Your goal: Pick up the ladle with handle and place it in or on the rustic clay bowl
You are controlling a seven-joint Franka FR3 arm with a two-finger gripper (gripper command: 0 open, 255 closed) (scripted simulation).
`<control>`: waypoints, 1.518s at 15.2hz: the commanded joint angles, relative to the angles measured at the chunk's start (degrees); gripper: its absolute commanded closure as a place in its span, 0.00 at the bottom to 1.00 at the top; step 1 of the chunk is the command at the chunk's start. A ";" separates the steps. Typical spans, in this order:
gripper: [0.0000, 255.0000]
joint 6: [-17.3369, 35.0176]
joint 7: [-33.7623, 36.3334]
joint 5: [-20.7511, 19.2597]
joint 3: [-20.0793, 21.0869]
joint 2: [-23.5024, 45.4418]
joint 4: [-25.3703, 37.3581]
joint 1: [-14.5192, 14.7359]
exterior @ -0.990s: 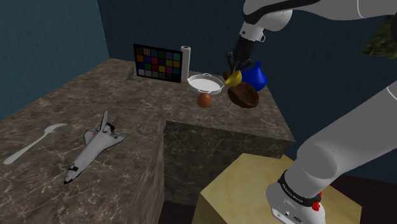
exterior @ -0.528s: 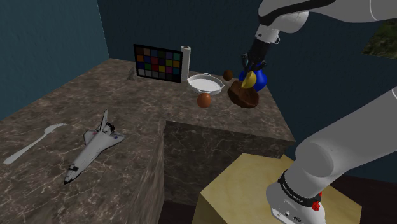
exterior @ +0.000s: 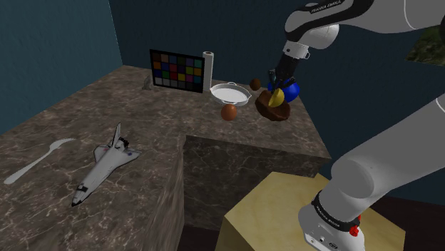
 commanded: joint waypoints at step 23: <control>0.00 -2.63 -0.47 -0.43 -0.56 -0.56 2.00 -0.46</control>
